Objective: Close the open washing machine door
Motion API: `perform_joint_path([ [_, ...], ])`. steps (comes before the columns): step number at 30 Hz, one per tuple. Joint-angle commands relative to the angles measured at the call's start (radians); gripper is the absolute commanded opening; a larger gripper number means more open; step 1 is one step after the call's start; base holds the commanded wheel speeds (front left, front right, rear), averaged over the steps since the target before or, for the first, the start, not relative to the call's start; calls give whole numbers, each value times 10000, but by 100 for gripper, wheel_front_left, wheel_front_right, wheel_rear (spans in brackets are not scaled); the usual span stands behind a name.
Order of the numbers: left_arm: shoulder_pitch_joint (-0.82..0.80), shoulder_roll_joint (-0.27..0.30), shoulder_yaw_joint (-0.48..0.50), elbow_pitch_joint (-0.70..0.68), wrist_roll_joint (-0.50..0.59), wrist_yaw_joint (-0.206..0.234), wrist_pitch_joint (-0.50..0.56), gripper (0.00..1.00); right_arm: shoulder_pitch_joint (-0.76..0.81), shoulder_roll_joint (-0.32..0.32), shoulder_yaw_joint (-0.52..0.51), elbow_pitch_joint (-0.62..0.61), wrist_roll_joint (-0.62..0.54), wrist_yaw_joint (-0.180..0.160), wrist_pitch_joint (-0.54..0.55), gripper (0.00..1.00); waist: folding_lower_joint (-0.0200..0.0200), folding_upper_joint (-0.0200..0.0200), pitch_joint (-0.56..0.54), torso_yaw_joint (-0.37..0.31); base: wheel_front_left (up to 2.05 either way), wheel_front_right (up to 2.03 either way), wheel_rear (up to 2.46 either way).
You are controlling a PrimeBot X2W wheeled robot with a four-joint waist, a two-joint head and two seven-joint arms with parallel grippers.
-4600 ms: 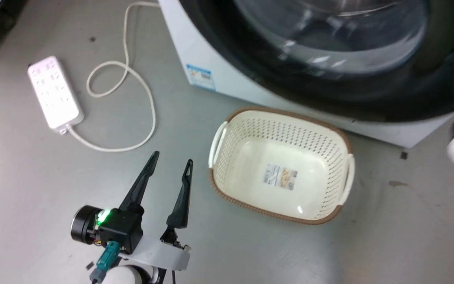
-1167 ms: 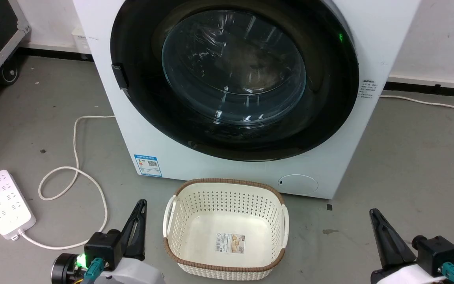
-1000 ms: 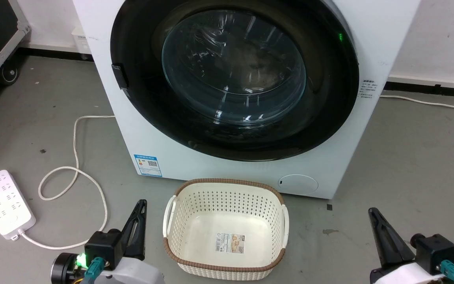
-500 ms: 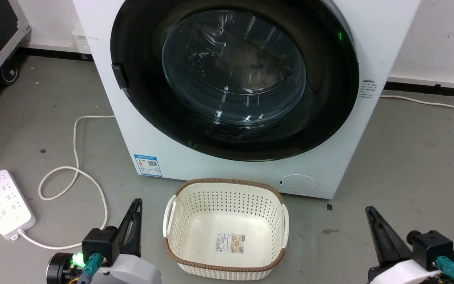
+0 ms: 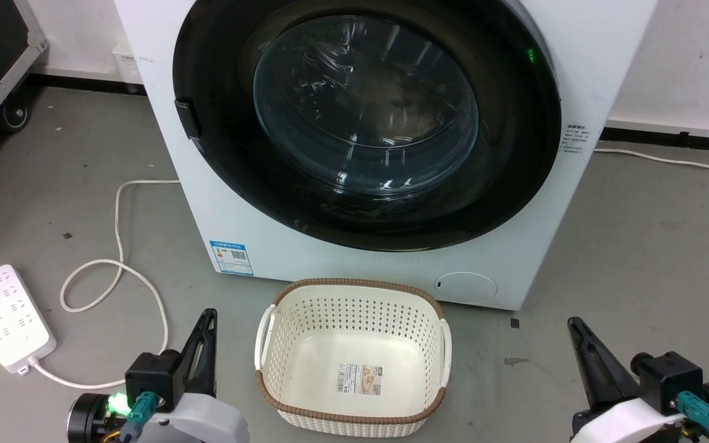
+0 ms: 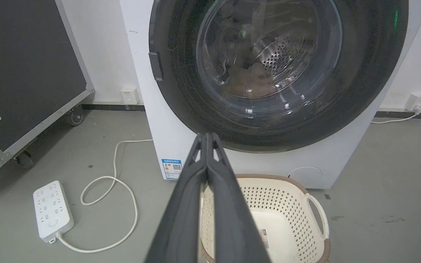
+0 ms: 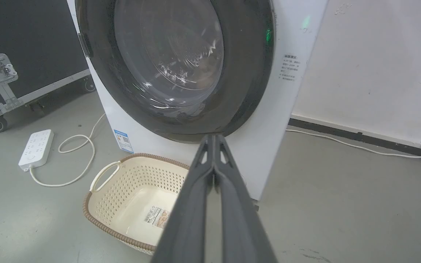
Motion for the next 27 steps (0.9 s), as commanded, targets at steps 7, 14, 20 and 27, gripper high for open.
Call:
perform_joint_path([
  [7, -43, -12, 68, -120, 142, 117, 180, 0, -198, 57, 65, -146, -102, -6, 192, 0, 0, 0, 0, 4, 0, 0, 0],
  [14, -46, -16, 110, -187, 195, 178, 323, 0, -239, 63, 99, -203, -145, -6, 332, 0, 0, 0, 1, 8, 0, 0, 0],
  [20, -49, -19, 147, -245, 240, 230, 446, 0, -275, 67, 129, -252, -182, -7, 453, 0, 0, 0, 1, 11, 0, 0, 0],
  [27, -52, -22, 183, -303, 285, 282, 568, 0, -310, 71, 158, -301, -219, -7, 574, 0, 0, 0, 1, 14, 0, 0, 0],
])
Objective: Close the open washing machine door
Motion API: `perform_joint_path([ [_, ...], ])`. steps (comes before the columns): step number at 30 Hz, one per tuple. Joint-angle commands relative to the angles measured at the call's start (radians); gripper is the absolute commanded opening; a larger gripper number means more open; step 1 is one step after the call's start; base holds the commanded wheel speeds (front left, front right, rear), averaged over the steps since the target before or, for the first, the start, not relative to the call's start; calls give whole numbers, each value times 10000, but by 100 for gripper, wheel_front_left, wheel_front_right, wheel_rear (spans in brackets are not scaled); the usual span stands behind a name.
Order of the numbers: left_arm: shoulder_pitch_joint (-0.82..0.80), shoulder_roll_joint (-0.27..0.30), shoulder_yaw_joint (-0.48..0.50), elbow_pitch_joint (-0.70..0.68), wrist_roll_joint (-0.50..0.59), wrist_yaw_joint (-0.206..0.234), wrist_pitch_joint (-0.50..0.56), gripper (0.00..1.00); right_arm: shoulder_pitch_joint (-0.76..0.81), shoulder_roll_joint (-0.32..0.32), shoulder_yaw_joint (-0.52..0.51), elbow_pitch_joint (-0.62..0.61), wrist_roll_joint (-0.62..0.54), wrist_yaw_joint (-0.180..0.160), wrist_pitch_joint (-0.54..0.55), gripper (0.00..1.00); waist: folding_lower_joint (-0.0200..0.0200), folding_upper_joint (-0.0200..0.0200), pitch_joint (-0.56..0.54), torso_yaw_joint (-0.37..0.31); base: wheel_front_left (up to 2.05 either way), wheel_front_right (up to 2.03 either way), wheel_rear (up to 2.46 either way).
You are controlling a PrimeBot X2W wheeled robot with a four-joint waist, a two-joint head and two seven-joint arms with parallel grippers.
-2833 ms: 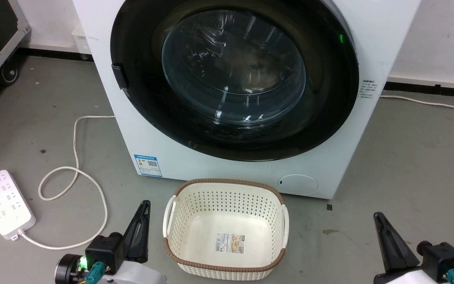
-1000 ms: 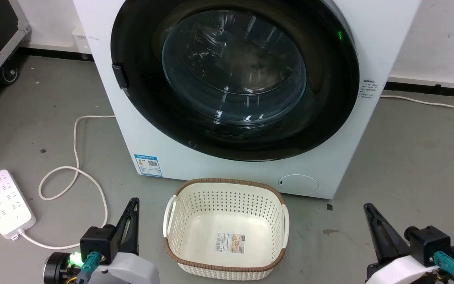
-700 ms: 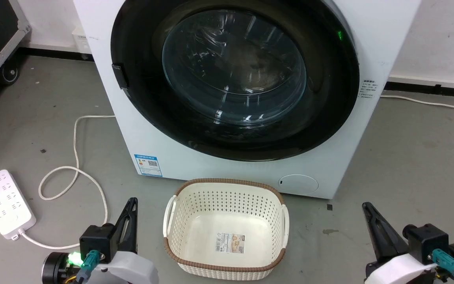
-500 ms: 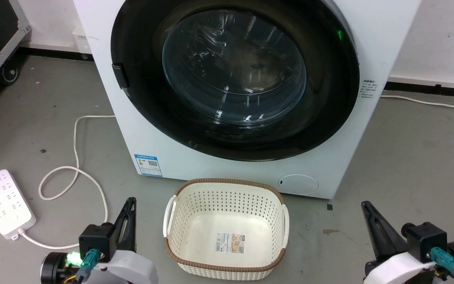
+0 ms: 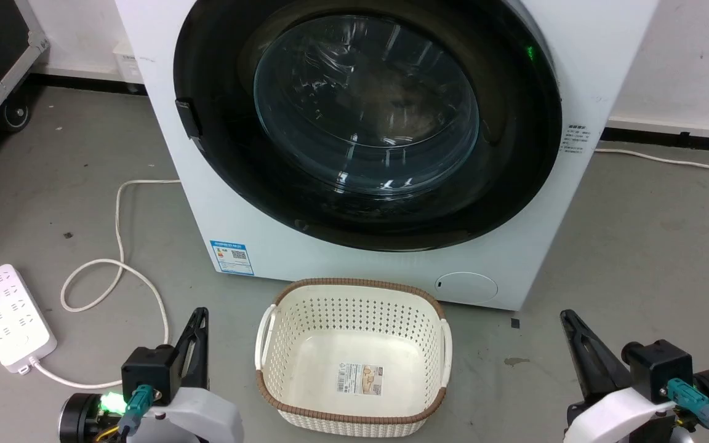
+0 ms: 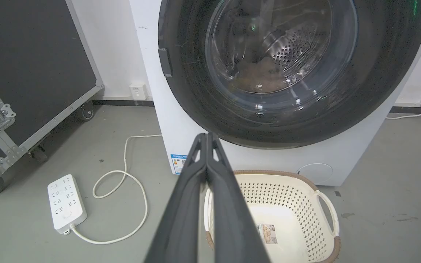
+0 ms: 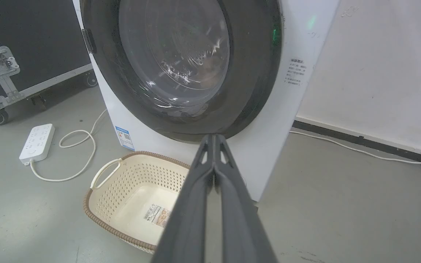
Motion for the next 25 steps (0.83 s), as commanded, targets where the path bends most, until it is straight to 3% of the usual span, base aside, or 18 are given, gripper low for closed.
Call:
perform_joint_path([
  [1, -52, -10, 55, -80, 68, 67, 78, 0, -132, 54, 18, -97, -63, -7, 91, 0, 0, -1, 0, 1, 0, 0, 0],
  [25, -54, -13, 81, -122, 101, 105, 166, 0, -158, 57, 39, -131, -89, -7, 177, 0, 0, -1, 0, 4, 0, 0, 0],
])
